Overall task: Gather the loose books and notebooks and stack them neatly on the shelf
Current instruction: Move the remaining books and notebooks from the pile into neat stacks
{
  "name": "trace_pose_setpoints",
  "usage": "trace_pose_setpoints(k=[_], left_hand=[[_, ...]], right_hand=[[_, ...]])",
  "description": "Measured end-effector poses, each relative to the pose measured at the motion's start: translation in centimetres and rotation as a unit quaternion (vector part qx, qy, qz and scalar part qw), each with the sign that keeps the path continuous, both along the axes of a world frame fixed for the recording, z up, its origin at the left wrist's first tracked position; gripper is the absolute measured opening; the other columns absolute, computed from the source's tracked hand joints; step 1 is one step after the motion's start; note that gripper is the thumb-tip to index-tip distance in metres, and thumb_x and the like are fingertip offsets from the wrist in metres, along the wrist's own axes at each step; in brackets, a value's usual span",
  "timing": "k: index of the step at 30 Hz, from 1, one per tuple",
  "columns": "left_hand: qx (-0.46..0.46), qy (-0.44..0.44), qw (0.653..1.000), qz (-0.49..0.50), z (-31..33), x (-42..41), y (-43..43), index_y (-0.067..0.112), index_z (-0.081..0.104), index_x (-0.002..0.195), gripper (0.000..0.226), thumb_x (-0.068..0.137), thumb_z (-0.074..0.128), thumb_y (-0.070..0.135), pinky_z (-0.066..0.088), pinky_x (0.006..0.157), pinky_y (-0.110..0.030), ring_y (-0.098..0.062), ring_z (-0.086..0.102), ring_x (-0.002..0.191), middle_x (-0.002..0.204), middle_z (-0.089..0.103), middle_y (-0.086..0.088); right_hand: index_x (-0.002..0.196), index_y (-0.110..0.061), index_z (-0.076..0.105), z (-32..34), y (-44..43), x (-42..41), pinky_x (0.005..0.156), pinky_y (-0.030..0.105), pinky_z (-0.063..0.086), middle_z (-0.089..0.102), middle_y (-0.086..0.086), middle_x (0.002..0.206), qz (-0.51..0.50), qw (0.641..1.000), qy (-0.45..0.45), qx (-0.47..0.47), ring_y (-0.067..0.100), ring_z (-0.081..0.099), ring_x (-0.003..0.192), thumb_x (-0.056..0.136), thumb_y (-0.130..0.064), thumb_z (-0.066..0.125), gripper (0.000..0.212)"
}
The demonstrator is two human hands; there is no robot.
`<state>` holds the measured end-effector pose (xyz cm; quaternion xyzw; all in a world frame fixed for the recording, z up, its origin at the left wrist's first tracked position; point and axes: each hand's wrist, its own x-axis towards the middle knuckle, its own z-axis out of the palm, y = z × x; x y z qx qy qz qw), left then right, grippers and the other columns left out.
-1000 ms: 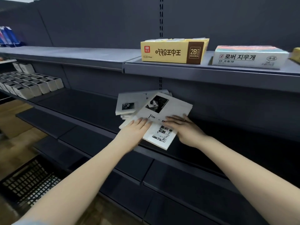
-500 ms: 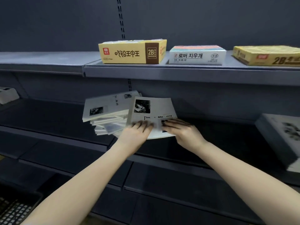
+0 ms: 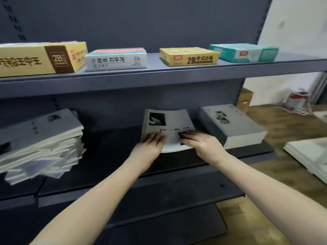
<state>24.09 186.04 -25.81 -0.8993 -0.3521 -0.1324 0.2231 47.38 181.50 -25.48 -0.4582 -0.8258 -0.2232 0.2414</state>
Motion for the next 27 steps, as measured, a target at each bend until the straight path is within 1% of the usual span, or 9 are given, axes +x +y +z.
trace_pose_setpoints(k=[3, 7, 9, 13, 15, 17, 20, 24, 27], left_hand=[[0.000, -0.007, 0.999, -0.038, -0.3, 3.8, 0.2, 0.003, 0.071, 0.104, 0.075, 0.031, 0.091, -0.002, 0.056, 0.074, -0.038, -0.029, 0.069, 0.095, 0.105, 0.070, -0.015], [0.001, 0.001, 0.996, -0.087, -0.3, 8.4, -0.2, 0.000, 0.071, 0.101, 0.074, 0.030, 0.090, -0.004, 0.055, 0.076, -0.038, -0.028, 0.070, 0.092, 0.103, 0.071, -0.016], [-0.001, 0.010, 0.993, -0.114, -0.4, 10.5, -0.4, 0.000, 0.071, 0.101, 0.075, 0.028, 0.088, -0.006, 0.056, 0.075, -0.036, -0.028, 0.070, 0.091, 0.102, 0.071, -0.016], [-0.024, 0.020, 0.988, -0.155, -0.7, 14.6, -1.1, -0.003, 0.069, 0.102, 0.070, 0.033, 0.081, -0.007, 0.057, 0.071, -0.033, -0.028, 0.071, 0.088, 0.099, 0.071, -0.019], [-0.078, 0.044, 0.980, -0.177, -1.0, 16.4, -1.8, -0.006, 0.054, 0.123, 0.067, 0.058, 0.072, -0.010, 0.051, 0.089, -0.036, -0.032, 0.061, 0.110, 0.122, 0.059, -0.023], [-0.091, 0.108, 0.975, -0.170, -1.6, 18.1, -2.2, -0.002, 0.032, 0.138, 0.062, 0.080, 0.053, -0.008, 0.037, 0.103, -0.035, -0.031, 0.042, 0.129, 0.139, 0.042, -0.019], [-0.106, 0.145, 0.972, -0.149, -2.1, 20.3, -2.6, 0.000, 0.027, 0.138, 0.060, 0.083, 0.050, -0.006, 0.039, 0.099, -0.034, -0.029, 0.039, 0.129, 0.138, 0.039, -0.018], [-0.110, 0.151, 0.974, -0.126, -2.3, 21.8, -1.8, -0.001, 0.030, 0.136, 0.055, 0.084, 0.047, -0.006, 0.037, 0.102, -0.035, -0.031, 0.038, 0.131, 0.139, 0.039, -0.019], [-0.135, 0.141, 0.973, -0.125, -2.2, 22.7, -0.5, 0.000, 0.027, 0.140, 0.058, 0.086, 0.047, -0.005, 0.028, 0.112, -0.035, -0.032, 0.030, 0.136, 0.144, 0.033, -0.019]], right_hand=[[0.094, -0.011, 0.075, -0.4, -1.9, 3.3, 0.078, 0.036, 0.056, 0.072, 0.009, 0.097, -0.044, 0.999, 0.017, 0.005, 0.028, 0.070, 0.089, 0.065, 0.014, 0.068, 0.040], [0.094, -0.011, 0.075, -0.8, -4.8, 6.6, 0.074, 0.034, 0.059, 0.073, 0.009, 0.098, -0.109, 0.994, 0.013, -0.009, 0.026, 0.071, 0.087, 0.077, 0.004, 0.050, 0.034], [0.097, -0.007, 0.074, -1.1, -6.2, 8.3, 0.072, 0.035, 0.059, 0.072, 0.010, 0.101, -0.145, 0.989, 0.014, -0.016, 0.025, 0.070, 0.090, 0.073, 0.006, 0.045, 0.039], [0.098, -0.002, 0.072, -2.4, -9.1, 11.3, 0.076, 0.034, 0.058, 0.072, 0.011, 0.102, -0.213, 0.976, 0.030, -0.038, 0.025, 0.070, 0.091, 0.046, 0.020, 0.074, 0.057], [0.103, -0.003, 0.071, -2.6, -10.3, 12.0, 0.073, 0.033, 0.059, 0.071, 0.011, 0.106, -0.258, 0.962, 0.036, -0.084, 0.025, 0.069, 0.095, 0.051, 0.016, 0.076, 0.056], [0.126, -0.008, 0.059, -2.6, -11.2, 12.4, 0.087, 0.032, 0.054, 0.058, 0.007, 0.131, -0.297, 0.941, 0.063, -0.151, 0.021, 0.057, 0.119, 0.070, 0.015, 0.060, 0.061], [0.145, -0.018, 0.035, -2.8, -11.4, 13.1, 0.101, 0.031, 0.041, 0.034, -0.002, 0.151, -0.363, 0.885, 0.069, -0.282, 0.018, 0.036, 0.136, 0.084, 0.006, 0.045, 0.066], [0.150, -0.012, 0.017, -3.6, -10.2, 13.0, 0.111, 0.033, 0.031, 0.014, 0.007, 0.157, -0.384, 0.868, 0.030, -0.313, 0.027, 0.028, 0.138, 0.088, -0.008, 0.050, 0.070], [0.151, -0.008, 0.006, -4.3, -9.1, 13.1, 0.116, 0.032, 0.022, 0.002, 0.013, 0.158, -0.389, 0.865, 0.031, -0.315, 0.026, 0.010, 0.145, 0.088, 0.003, 0.044, 0.075]])
